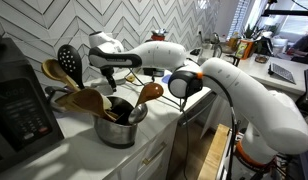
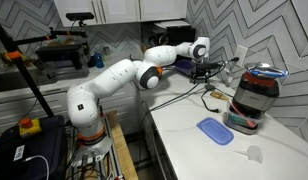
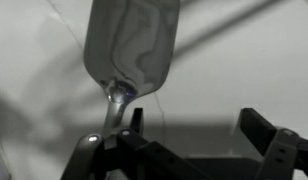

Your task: Pick up the silver spatula from the kitchen counter and put it in the utensil holder

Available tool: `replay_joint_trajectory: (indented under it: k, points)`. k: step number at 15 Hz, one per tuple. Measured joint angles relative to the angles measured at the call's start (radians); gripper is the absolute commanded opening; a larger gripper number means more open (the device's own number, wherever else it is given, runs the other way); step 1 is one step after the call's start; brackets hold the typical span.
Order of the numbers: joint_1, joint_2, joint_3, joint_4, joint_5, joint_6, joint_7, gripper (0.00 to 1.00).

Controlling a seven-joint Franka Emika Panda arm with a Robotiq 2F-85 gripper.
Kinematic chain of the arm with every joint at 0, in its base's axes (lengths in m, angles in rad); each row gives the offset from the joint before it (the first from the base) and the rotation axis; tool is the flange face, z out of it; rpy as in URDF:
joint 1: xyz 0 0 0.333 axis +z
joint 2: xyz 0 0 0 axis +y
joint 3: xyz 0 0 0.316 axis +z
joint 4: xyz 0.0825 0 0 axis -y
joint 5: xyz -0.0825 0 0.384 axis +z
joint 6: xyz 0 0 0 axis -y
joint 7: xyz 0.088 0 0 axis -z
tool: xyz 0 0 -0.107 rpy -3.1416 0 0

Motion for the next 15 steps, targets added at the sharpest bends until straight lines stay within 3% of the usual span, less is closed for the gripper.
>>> replay_joint_trajectory:
  k: [3,6,11,15]
  points:
    - [-0.014,-0.001,0.035,0.008,0.057,-0.054,-0.001,1.00]
    - [-0.015,-0.002,0.036,0.026,0.061,-0.035,0.010,1.00]
    - [0.012,0.009,-0.059,0.063,0.029,0.029,0.014,1.00]
    - [0.066,0.014,-0.150,0.053,-0.073,-0.016,0.011,1.00]
